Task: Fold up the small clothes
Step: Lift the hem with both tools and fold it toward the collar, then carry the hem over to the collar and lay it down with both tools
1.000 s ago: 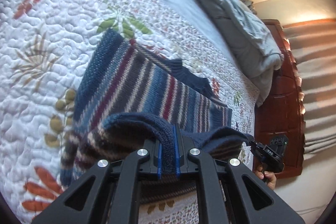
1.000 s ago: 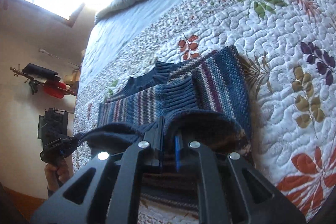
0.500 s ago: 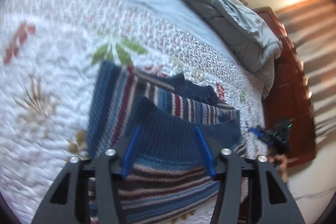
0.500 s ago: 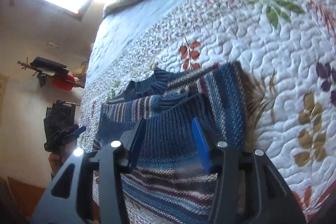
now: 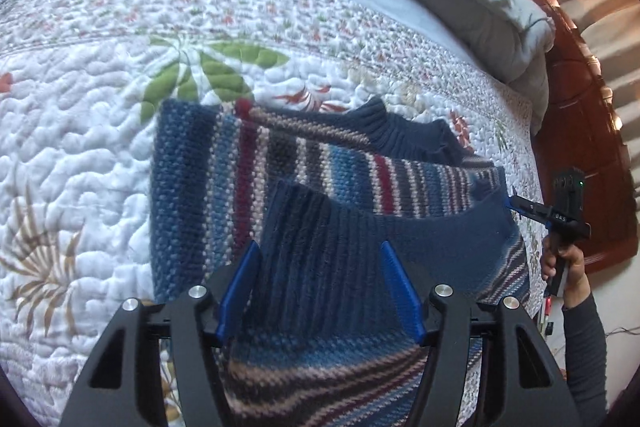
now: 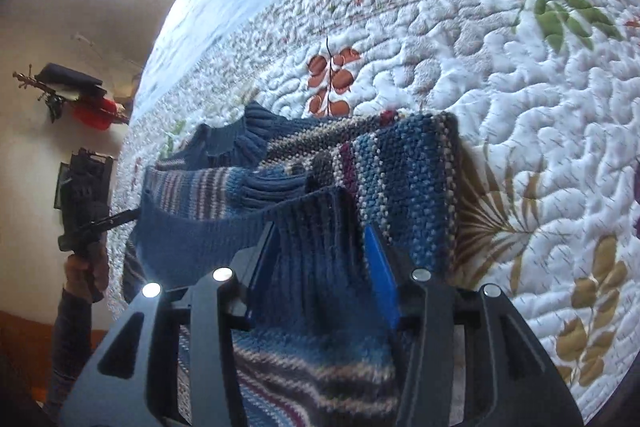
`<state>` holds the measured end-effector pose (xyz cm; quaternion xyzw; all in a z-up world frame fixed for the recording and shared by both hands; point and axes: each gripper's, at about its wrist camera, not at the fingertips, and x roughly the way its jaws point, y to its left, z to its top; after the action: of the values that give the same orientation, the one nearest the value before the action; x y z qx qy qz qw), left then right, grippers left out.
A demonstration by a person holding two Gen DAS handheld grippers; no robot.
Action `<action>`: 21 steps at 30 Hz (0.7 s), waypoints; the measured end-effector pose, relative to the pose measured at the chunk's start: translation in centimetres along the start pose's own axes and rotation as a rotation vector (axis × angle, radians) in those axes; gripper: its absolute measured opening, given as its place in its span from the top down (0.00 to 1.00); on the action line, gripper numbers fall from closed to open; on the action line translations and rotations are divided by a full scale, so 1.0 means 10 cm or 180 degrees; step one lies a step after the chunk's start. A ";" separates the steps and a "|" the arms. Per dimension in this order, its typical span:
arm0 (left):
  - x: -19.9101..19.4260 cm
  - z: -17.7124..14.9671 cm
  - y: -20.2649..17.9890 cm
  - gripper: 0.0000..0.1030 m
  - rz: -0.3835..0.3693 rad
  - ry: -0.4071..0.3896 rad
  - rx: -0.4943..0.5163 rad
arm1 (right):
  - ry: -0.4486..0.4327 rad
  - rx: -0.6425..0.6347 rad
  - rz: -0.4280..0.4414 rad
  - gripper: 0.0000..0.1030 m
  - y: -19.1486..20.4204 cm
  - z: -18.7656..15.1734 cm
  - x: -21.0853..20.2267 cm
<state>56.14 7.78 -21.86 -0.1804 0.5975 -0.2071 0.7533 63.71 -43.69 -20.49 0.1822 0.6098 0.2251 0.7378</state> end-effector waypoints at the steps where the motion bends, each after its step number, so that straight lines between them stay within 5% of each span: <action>1: 0.02 0.00 0.03 0.39 -0.0022 0.0011 -0.0017 | 0.0025 -0.0024 0.0013 0.56 0.02 0.00 0.04; 5: 0.03 -0.02 0.08 0.49 -0.0033 0.0044 -0.0005 | 0.0117 -0.0180 -0.0026 0.67 0.08 -0.04 0.06; 9: 0.02 -0.03 0.00 0.79 0.0073 0.0046 0.0187 | 0.0074 -0.0295 0.0060 0.78 0.15 -0.09 -0.10; 14: 0.03 -0.02 -0.02 0.81 0.0060 -0.0001 0.0317 | 0.0076 -0.0294 0.0165 0.78 0.14 -0.07 -0.13; 16: 0.06 0.00 -0.01 0.70 -0.0024 -0.0024 0.0265 | 0.0104 -0.0290 0.0145 0.78 0.13 -0.06 -0.07; 19: 0.11 0.01 -0.01 0.70 -0.0026 -0.0055 0.0254 | 0.0093 -0.0302 0.0062 0.78 0.16 -0.06 -0.02; 21: 0.11 0.00 -0.04 0.85 0.0062 -0.0115 0.0284 | 0.0034 -0.0332 0.0029 0.88 0.17 -0.06 -0.05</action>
<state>56.29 6.86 -22.55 -0.1445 0.5757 -0.2228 0.7733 62.81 -42.59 -19.25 0.1451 0.6003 0.2609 0.7420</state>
